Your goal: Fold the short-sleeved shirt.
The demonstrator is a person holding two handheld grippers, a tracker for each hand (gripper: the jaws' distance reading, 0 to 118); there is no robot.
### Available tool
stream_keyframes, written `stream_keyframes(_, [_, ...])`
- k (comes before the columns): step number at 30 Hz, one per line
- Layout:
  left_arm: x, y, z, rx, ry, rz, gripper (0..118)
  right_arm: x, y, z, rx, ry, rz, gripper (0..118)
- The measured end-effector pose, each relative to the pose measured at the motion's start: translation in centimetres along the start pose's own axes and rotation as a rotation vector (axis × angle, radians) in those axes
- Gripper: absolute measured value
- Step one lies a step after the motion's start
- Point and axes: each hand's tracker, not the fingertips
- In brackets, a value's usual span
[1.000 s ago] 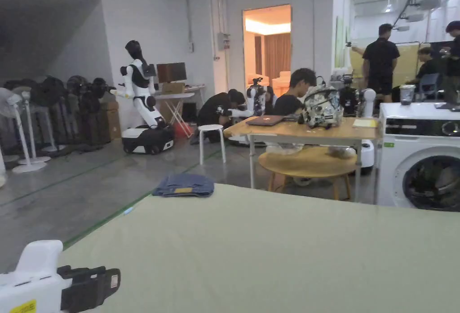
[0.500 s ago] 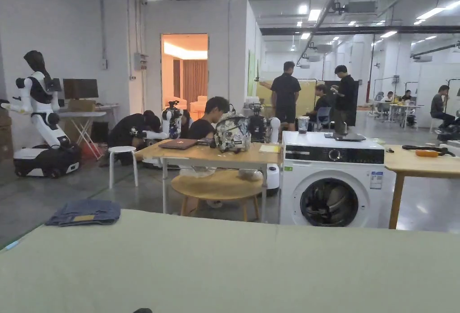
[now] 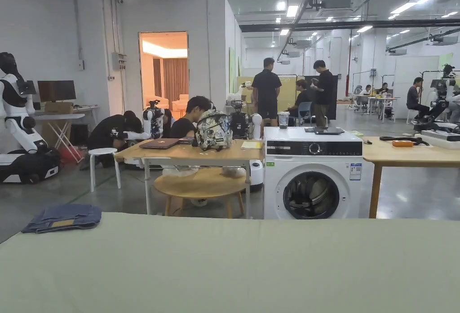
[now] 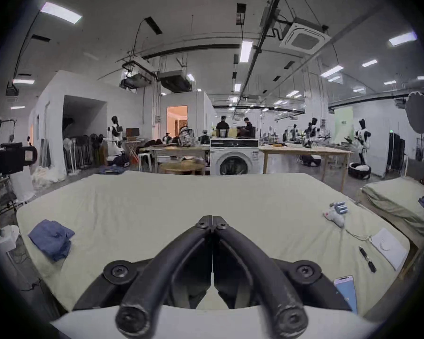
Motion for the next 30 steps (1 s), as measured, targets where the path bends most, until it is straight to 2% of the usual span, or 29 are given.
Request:
stream_keyframes(12, [-1.6, -0.1, 0.4, 0.017, -0.047, 0.142, 0, -0.4, 0.3, 0.1, 0.016, 0.006, -0.001, 0])
stream_keyframes(13, [-1.6, -0.1, 0.4, 0.016, -0.045, 0.14, 0, -0.7, 0.3, 0.1, 0.017, 0.003, 0.005, 4])
stream_keyframes(14, [-1.6, 0.0, 0.3, 0.011, -0.043, 0.137, 14, -0.9, 0.4, 0.1, 0.018, -0.003, 0.016, 15])
stream_keyframes(15, [-1.8, 0.0, 0.3, 0.008, -0.049, 0.134, 40, -1.0, 0.5, 0.1, 0.019, -0.007, 0.021, 41])
stream_keyframes(16, [-1.9, 0.1, 0.2, 0.0, -0.077, 0.147, 55, -1.1, 0.6, 0.0, 0.018, -0.008, 0.02, 61])
stream_keyframes(18, [-1.9, 0.0, 0.0, 0.001, -0.084, 0.161, 72, -1.1, 0.7, -0.1, 0.016, -0.01, 0.011, 83])
stream_keyframes(19, [-1.7, 0.0, 0.0, 0.006, -0.075, 0.159, 77, -1.0, 0.7, -0.1, 0.023, -0.015, 0.008, 85])
stream_keyframes(22, [-1.6, 0.0, 0.2, 0.011, -0.067, 0.142, 78, -1.0, 0.7, 0.2, 0.044, -0.031, 0.009, 89])
stream_keyframes(24, [-1.2, 0.1, 0.3, 0.016, -0.052, 0.115, 78, -1.6, 1.0, 0.3, 0.048, -0.096, 0.067, 91])
stream_keyframes(26, [-1.1, 0.2, 0.2, 0.02, -0.042, 0.112, 78, -2.0, 1.1, 0.4, 0.066, -0.108, 0.11, 91])
stream_keyframes(30, [-1.3, 0.2, 0.1, 0.013, -0.057, 0.136, 78, -1.8, 1.1, 0.5, 0.073, -0.059, 0.055, 91])
